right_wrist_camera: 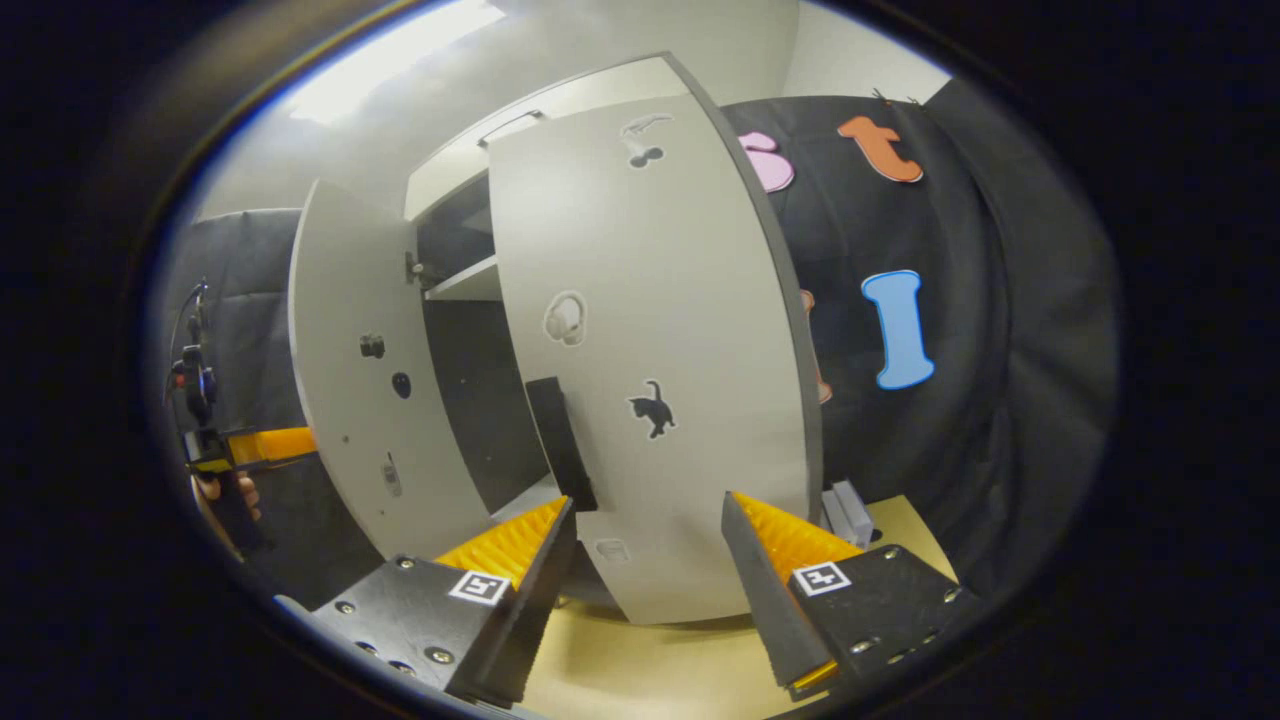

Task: Grab one shoe with the right hand and put it into the shoe cabinet, grab the other shoe with the left hand and put it into the shoe cabinet; then close the right door with the right hand and the left door with the left hand.

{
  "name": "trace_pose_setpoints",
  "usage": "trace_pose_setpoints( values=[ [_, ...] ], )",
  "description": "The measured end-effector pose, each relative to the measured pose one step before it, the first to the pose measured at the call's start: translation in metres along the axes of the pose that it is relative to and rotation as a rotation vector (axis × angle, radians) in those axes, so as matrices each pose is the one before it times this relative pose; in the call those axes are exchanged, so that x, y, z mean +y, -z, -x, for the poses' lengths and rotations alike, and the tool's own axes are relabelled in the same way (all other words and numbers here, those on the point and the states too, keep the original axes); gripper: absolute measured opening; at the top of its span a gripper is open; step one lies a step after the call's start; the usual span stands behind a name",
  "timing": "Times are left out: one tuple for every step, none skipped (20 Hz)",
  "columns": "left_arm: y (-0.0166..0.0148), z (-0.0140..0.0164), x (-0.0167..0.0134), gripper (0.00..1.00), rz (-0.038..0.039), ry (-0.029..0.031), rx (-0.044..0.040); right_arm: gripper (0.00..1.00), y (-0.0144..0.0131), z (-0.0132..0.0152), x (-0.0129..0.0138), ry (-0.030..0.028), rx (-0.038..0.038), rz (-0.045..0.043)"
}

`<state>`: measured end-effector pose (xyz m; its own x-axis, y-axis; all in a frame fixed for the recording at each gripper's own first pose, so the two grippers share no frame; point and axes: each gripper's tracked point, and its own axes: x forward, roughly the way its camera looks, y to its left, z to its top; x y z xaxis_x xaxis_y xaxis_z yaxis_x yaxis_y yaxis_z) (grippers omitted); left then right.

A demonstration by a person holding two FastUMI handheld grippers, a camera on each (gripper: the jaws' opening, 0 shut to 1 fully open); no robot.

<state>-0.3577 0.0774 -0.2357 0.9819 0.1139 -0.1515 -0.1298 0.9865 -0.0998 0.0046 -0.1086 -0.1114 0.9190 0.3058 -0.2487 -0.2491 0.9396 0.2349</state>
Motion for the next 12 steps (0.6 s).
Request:
trace_pose_setpoints(
  values=[
    [-0.0001, -0.00542, -0.00857, 0.72, -0.00321, 0.0178, 0.00099, 0.87, -0.0007, 0.00534, -0.00822, 0.01285, -0.00574, -0.00159],
    [-0.00128, -0.00451, -0.00835, 0.72, -0.0031, 0.01786, -0.00441, 0.87, -0.00108, 0.00514, -0.00683, 0.01274, -0.00453, -0.00225],
    [-0.00071, -0.00262, -0.00889, 0.72, -0.00087, 0.01999, -0.00353, 0.87, -0.002, 0.00411, -0.00641, 0.01311, -0.00431, -0.00163],
    [0.0008, -0.00303, -0.00978, 0.72, 0.00327, 0.02437, -0.00468, 0.87, -0.00209, 0.00379, -0.00588, 0.01328, -0.00502, -0.00094],
    [0.00349, -0.00231, -0.00901, 0.72, 0.00534, 0.02608, 0.00327, 0.87, -0.00196, 0.0038, -0.00591, 0.01159, -0.00525, -0.00076],
    [0.00133, -0.00284, -0.00463, 0.72, 0.0066, 0.01161, 0.00351, 0.87, -0.00255, 0.00296, -0.00468, 0.00982, -0.00548, -0.00021],
    [0.00069, -0.00206, -0.00213, 0.72, 0.00717, 0.00044, 0.00025, 0.87, -0.00307, 0.00475, -0.00416, 0.01038, -0.0066, 0.00125],
    [0.00082, -0.0015, -0.00038, 0.72, -0.00237, -0.00299, 0.00392, 0.87, -0.00225, 0.00394, -0.00385, 0.00802, -0.00649, 0.00231],
    [0.00202, 0.0001, 0.00283, 0.72, -0.00716, -0.00588, 0.00417, 0.87, -0.00256, 0.00305, -0.00433, 0.00819, -0.00715, 0.00228],
    [0.00192, 0.00014, 0.00028, 0.72, -0.00594, 0.00175, 0.0056, 0.87, -0.00231, 0.00282, -0.00386, 0.00596, -0.00476, 0.00196],
    [0.00034, 0.00021, -0.00012, 0.72, -0.00316, 0.00334, 0.00327, 0.87, -0.00101, 0.00176, -0.00385, 0.00749, -0.00297, 0.00252],
    [0.00106, 0.00071, 0.00022, 0.72, -0.00166, 0.0024, 0.00357, 0.87, -0.00108, 0.00197, -0.0036, 0.00674, -0.00227, 0.00179]
  ],
)
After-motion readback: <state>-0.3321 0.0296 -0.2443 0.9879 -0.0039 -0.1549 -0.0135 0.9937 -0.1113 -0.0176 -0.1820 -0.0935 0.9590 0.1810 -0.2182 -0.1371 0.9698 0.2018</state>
